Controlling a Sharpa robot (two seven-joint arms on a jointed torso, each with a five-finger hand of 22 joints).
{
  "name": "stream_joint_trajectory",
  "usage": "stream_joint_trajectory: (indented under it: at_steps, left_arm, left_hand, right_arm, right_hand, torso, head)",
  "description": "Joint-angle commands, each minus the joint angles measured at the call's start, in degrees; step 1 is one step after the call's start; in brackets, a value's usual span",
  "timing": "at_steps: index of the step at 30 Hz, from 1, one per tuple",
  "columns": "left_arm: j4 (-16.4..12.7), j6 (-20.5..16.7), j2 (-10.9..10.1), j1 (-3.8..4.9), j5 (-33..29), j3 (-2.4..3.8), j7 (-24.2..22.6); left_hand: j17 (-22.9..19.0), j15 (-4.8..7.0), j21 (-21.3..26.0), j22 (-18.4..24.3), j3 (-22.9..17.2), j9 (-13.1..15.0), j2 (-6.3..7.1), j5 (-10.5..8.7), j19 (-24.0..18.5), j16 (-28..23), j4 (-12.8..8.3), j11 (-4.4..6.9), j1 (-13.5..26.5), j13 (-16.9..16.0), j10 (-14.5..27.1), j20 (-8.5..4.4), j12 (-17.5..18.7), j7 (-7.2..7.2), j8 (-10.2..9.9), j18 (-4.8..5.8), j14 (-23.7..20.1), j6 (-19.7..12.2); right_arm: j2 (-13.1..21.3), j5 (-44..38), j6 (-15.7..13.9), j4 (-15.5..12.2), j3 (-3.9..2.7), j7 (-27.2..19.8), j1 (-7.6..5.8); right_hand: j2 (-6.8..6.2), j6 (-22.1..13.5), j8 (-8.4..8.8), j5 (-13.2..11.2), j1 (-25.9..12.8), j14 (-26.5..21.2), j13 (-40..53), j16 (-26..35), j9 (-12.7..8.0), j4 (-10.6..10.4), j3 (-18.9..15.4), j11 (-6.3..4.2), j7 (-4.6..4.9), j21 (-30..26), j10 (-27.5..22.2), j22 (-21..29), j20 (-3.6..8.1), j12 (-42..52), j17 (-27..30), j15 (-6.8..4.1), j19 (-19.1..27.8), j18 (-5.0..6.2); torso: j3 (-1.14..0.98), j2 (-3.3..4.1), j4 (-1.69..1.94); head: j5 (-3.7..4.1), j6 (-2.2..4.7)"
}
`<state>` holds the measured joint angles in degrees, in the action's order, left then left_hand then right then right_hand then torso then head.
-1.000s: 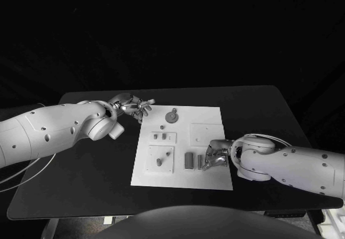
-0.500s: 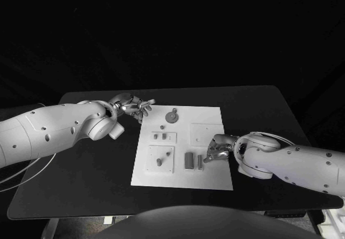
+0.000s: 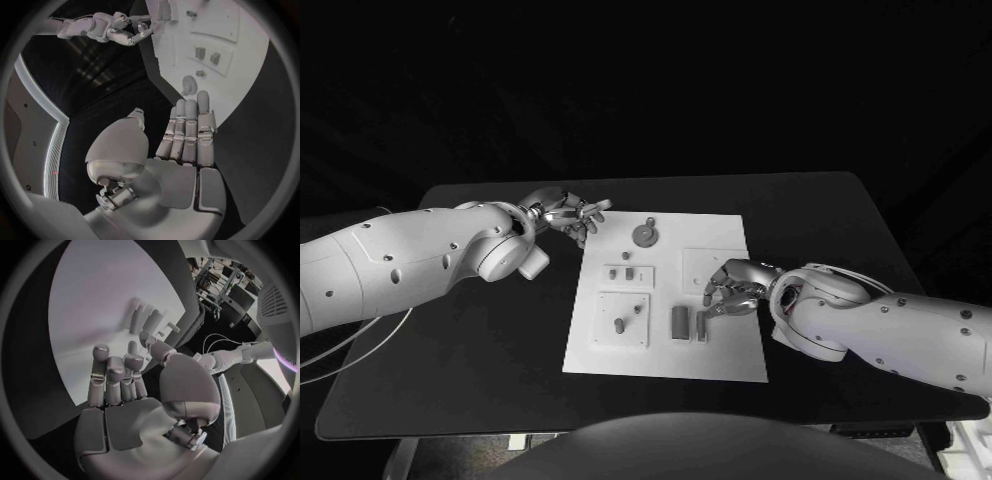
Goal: Assemble the parts on the task board
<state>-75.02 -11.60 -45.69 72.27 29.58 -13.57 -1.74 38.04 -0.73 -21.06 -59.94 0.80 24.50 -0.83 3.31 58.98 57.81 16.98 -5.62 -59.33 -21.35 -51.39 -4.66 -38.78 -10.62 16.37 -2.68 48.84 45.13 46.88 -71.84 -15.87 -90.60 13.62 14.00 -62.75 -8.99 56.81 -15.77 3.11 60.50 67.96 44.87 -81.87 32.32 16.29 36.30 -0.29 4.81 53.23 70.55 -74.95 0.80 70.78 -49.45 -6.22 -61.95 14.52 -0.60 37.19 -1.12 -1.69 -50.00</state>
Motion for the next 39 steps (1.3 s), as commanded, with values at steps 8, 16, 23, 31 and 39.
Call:
stream_joint_trajectory:
  at_steps: [8,16,23,31,39]
  left_arm:
    - [-0.09,0.81,0.07,0.04,0.13,0.04,-0.25]
    - [-0.08,0.86,0.06,0.03,0.13,0.04,-0.22]
    - [-0.21,0.90,-0.09,0.04,0.13,0.04,-0.16]
    - [-0.18,0.96,0.02,0.04,0.14,0.04,-0.20]
    - [-0.17,0.91,0.02,0.04,0.14,0.04,-0.18]
  left_hand:
    - [0.05,0.05,0.33,-0.07,-0.20,-0.06,-0.05,-0.28,-0.15,0.14,0.05,0.08,0.21,0.09,0.48,-0.34,-0.31,-0.40,0.29,-2.40,-0.28,0.16]
    - [0.05,0.05,0.35,-0.08,-0.21,-0.07,-0.19,-0.28,-0.15,0.13,0.05,0.08,0.26,0.10,0.48,-0.34,-0.32,-0.40,0.30,-2.39,-0.28,0.14]
    - [0.05,0.04,0.37,-0.09,-0.21,-0.08,-0.30,-0.28,-0.15,0.13,0.05,0.08,0.31,0.11,0.49,-0.34,-0.32,-0.41,0.31,-2.39,-0.29,0.12]
    - [0.05,0.04,0.38,-0.10,-0.21,-0.08,-0.34,-0.28,-0.16,0.12,0.05,0.08,0.33,0.11,0.50,-0.33,-0.33,-0.41,0.31,-2.39,-0.29,0.11]
    - [0.05,0.04,0.40,-0.11,-0.19,-0.09,-0.36,-0.28,-0.16,0.12,0.05,0.07,0.35,0.12,0.50,-0.33,-0.33,-0.41,0.32,-2.39,-0.30,0.10]
  right_arm:
    - [-0.57,-4.35,-1.75,0.48,0.03,-4.59,0.02]
    - [-1.09,-4.53,-0.11,1.04,0.08,-4.72,0.04]
    - [-1.33,-4.48,1.96,1.43,0.12,-4.41,0.06]
    - [-1.88,-4.48,2.39,1.81,0.15,-4.48,0.21]
    - [-2.01,-4.57,3.93,2.21,0.20,-4.13,0.24]
  right_hand:
    - [0.81,-2.91,0.71,0.68,2.19,-0.22,0.11,-0.43,-0.62,0.37,-0.04,0.74,2.09,0.32,-0.14,-0.25,-0.45,0.36,-0.26,0.81,0.24,0.48]
    - [2.27,-2.52,0.62,1.06,2.39,-0.38,0.12,-0.51,-0.88,0.29,-0.23,0.77,2.10,0.37,-0.21,-0.36,-0.65,0.47,-0.39,0.91,0.43,0.48]
    - [4.36,-1.61,0.37,1.46,-0.09,-0.49,0.11,-0.58,-1.30,-0.76,-0.71,0.61,1.92,0.39,-0.31,-0.39,-0.99,0.56,-0.51,0.83,0.50,0.48]
    - [5.59,-1.13,0.30,1.50,-1.65,-0.54,0.13,-0.66,-1.75,-1.96,-0.61,0.47,1.77,0.45,-0.37,-0.41,-1.00,0.66,-0.60,0.70,0.49,0.48]
    - [6.46,-1.07,0.33,1.53,-2.05,-0.58,0.15,-0.69,-1.99,-2.46,-0.39,0.44,1.75,0.47,-0.40,-0.44,-0.94,0.73,-0.65,0.66,0.54,0.48]
  torso:
    - [-0.03,0.02,0.01]
    - [-0.01,0.02,0.04]
    - [0.02,0.08,0.05]
    - [0.00,0.06,0.02]
    - [0.03,-0.03,0.03]
  head:
    - [0.02,0.00]
    - [-0.04,0.00]
    - [-0.03,0.00]
    - [-0.02,0.00]
    - [-0.01,0.00]
